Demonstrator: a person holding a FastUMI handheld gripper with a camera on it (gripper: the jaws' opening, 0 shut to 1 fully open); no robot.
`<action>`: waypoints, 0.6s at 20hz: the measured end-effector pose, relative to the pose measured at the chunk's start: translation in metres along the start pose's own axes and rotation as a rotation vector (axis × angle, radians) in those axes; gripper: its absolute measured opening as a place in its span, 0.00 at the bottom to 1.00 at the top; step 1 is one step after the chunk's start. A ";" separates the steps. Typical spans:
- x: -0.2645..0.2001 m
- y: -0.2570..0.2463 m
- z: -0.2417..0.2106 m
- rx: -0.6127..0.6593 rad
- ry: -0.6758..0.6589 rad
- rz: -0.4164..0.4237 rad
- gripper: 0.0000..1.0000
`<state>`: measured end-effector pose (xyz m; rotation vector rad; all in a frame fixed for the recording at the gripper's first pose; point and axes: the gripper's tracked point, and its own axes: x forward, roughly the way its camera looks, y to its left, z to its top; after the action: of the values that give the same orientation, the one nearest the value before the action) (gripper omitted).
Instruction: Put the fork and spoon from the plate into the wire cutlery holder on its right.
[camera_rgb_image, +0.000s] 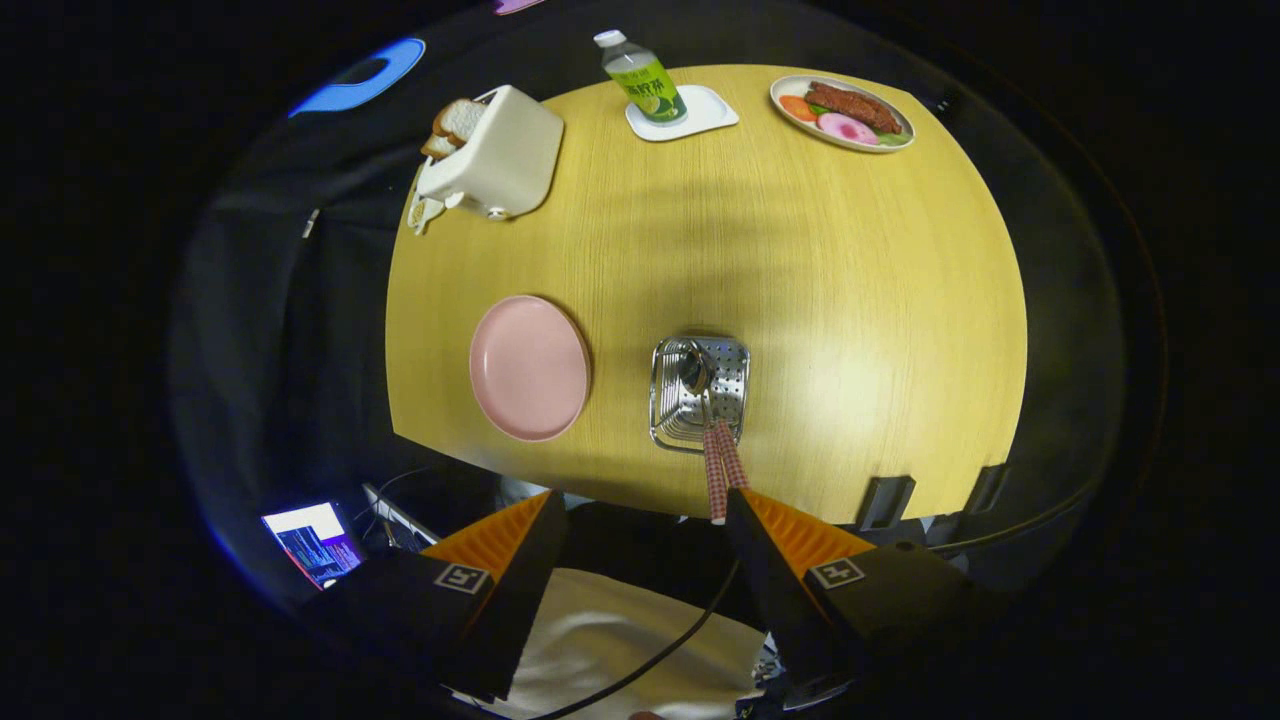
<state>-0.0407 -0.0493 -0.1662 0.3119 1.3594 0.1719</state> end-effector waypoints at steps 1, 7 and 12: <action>-0.007 0.004 0.002 0.002 -0.037 0.008 1.00; -0.050 0.024 0.008 -0.008 -0.258 0.031 1.00; -0.085 0.028 0.021 -0.043 -0.486 -0.046 1.00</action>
<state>-0.0365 -0.0511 -0.0744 0.2647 0.8795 0.0790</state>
